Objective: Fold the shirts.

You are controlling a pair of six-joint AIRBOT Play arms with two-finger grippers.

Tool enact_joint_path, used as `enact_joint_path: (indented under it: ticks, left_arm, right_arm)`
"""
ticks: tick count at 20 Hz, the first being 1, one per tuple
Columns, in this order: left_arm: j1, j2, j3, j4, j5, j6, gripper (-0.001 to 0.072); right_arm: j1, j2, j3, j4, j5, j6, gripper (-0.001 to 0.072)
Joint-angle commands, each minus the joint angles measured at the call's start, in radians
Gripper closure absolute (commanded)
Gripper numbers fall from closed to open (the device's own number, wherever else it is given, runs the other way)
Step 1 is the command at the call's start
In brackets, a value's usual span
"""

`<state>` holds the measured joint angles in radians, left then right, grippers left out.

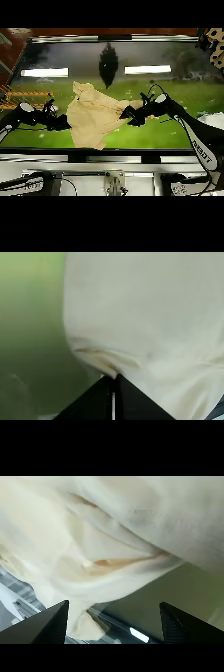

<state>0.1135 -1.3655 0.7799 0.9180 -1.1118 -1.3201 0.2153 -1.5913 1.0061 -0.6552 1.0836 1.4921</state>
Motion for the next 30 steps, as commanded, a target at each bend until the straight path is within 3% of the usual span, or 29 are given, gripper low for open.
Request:
enact_joint_path:
  ticks: [1, 6, 7, 8, 9, 10, 12, 14, 15, 18, 21, 26, 30]
  left_arm:
    - [-0.002, -0.004, 0.005, -0.003, 0.021, 0.004, 0.0675]
    - [-0.002, 0.011, 0.022, -0.004, 0.031, 0.084, 0.0677]
    - [-0.002, 0.019, 0.035, -0.005, 0.032, 0.087, 0.0677]
    - [-0.002, 0.024, 0.051, -0.007, 0.032, 0.097, 0.0678]
    - [-0.002, 0.027, 0.071, -0.007, 0.032, 0.105, 0.0678]
    - [-0.002, 0.030, 0.093, -0.007, 0.032, 0.105, 0.0678]
    - [-0.003, 0.051, 0.148, -0.033, 0.031, 0.130, 0.0678]
    - [-0.010, 0.114, 0.231, -0.117, 0.031, 0.220, 0.0678]
    - [-0.015, 0.162, 0.289, -0.186, 0.031, 0.266, 0.0679]
    - [-0.016, 0.326, 0.525, -0.373, 0.051, 0.362, 0.0678]
    - [-0.016, 0.481, 0.817, -0.388, 0.132, 0.264, 0.0676]
    - [-0.016, 0.665, 1.052, -0.380, 0.264, 0.257, 0.0677]
    - [-0.016, 0.731, 1.051, -0.118, 0.249, 0.054, 0.0677]
  right_arm:
    - [0.061, -0.038, 0.000, 0.036, -0.075, 0.007, 0.0034]
    - [0.090, -0.062, 0.000, 0.031, -0.121, 0.040, 0.0041]
    - [0.090, -0.064, 0.000, 0.027, -0.138, 0.076, 0.0099]
    - [0.090, -0.068, 0.000, 0.027, -0.150, 0.096, 0.0212]
    - [0.090, -0.070, 0.000, 0.027, -0.152, 0.098, 0.0460]
    - [0.089, -0.068, 0.003, 0.031, -0.143, 0.087, 0.0638]
    - [0.089, -0.043, 0.049, 0.030, -0.069, -0.062, 0.0640]
    - [0.089, 0.029, 0.138, 0.019, 0.037, -0.236, 0.0641]
    - [0.089, 0.077, 0.198, 0.004, 0.082, -0.267, 0.0641]
    - [0.072, 0.257, 0.441, -0.013, 0.172, -0.221, 0.0641]
    - [0.066, 0.425, 0.702, -0.017, 0.148, -0.164, 0.0641]
    - [0.066, 0.651, 0.881, -0.027, 0.100, -0.019, 0.0640]
    - [0.066, 0.738, 0.881, -0.060, 0.158, 0.069, 0.0640]
